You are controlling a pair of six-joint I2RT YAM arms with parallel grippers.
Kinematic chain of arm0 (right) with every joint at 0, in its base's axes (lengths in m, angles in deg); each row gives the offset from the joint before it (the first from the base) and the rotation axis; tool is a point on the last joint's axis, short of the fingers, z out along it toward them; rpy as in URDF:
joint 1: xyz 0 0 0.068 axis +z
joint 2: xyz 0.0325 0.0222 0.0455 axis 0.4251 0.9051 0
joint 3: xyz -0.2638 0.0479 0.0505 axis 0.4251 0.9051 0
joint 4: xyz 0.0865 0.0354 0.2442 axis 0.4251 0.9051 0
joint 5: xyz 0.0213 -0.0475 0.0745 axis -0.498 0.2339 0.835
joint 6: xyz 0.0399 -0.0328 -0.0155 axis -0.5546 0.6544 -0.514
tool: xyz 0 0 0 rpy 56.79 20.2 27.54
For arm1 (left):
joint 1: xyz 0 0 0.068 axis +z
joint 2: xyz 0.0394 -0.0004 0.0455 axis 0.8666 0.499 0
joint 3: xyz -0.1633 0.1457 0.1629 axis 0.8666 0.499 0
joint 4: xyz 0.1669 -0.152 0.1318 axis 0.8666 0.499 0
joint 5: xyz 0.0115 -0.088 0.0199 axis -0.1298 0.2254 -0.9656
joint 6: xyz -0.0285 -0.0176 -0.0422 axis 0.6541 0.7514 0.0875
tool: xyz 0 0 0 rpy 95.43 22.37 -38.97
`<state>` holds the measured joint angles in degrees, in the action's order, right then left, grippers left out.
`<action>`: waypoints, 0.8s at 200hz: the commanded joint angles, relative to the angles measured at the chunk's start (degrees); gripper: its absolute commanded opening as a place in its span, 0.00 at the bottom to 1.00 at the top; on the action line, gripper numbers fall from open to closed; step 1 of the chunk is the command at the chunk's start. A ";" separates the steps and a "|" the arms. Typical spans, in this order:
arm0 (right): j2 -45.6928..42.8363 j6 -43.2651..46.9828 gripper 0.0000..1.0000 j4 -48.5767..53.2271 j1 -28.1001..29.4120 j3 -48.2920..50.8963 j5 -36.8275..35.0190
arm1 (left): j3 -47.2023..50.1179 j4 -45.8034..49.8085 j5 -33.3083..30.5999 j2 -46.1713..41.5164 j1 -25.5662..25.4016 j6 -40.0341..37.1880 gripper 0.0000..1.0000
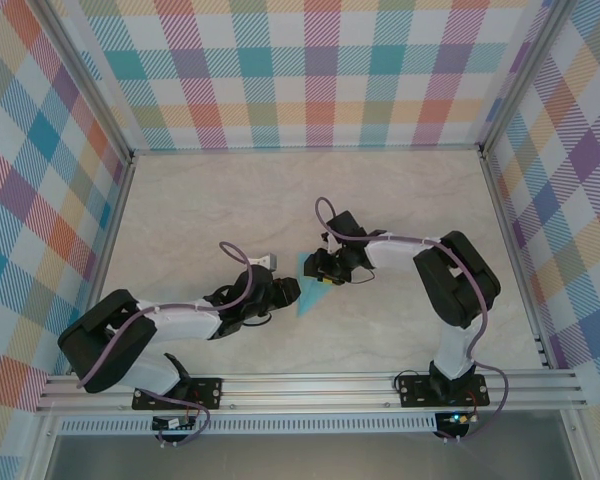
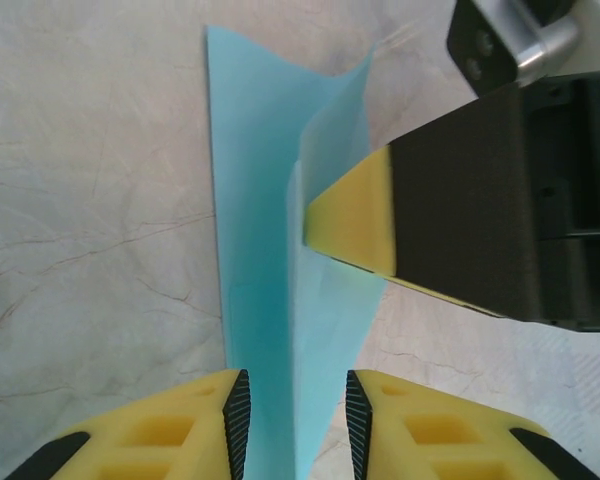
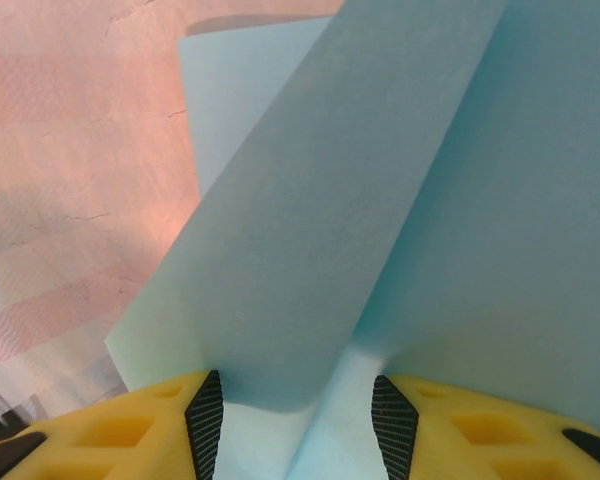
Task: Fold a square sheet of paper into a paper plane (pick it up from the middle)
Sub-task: Fourth fold the wing at the center of the table.
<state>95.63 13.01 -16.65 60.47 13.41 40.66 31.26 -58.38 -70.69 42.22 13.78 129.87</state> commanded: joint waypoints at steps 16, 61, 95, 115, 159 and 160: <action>5.84 -0.24 0.49 9.26 1.00 -0.31 -12.27 | 0.76 -1.97 0.79 -1.01 0.41 -2.03 0.32; 8.24 -1.52 0.50 15.54 2.26 -4.04 -16.95 | 0.80 -1.93 0.27 -0.68 0.48 -0.44 0.30; 10.78 -2.96 0.50 18.74 3.00 -6.62 -19.08 | 0.76 -0.83 -1.24 -0.99 0.47 0.80 0.27; 11.72 -3.71 0.48 19.83 3.44 -7.60 -19.98 | 0.94 -1.33 -1.00 -0.95 0.41 0.81 0.24; 13.96 -4.08 0.48 22.23 4.51 -9.72 -22.74 | 0.50 -4.09 2.04 0.93 0.46 0.15 0.19; 13.99 -4.08 0.48 22.37 4.55 -9.74 -22.79 | 0.50 -4.12 2.11 0.96 0.43 0.20 0.19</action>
<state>101.44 9.53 0.16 64.88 0.75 29.20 31.39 -59.30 -70.29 42.00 13.78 130.22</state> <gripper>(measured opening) 0.477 0.205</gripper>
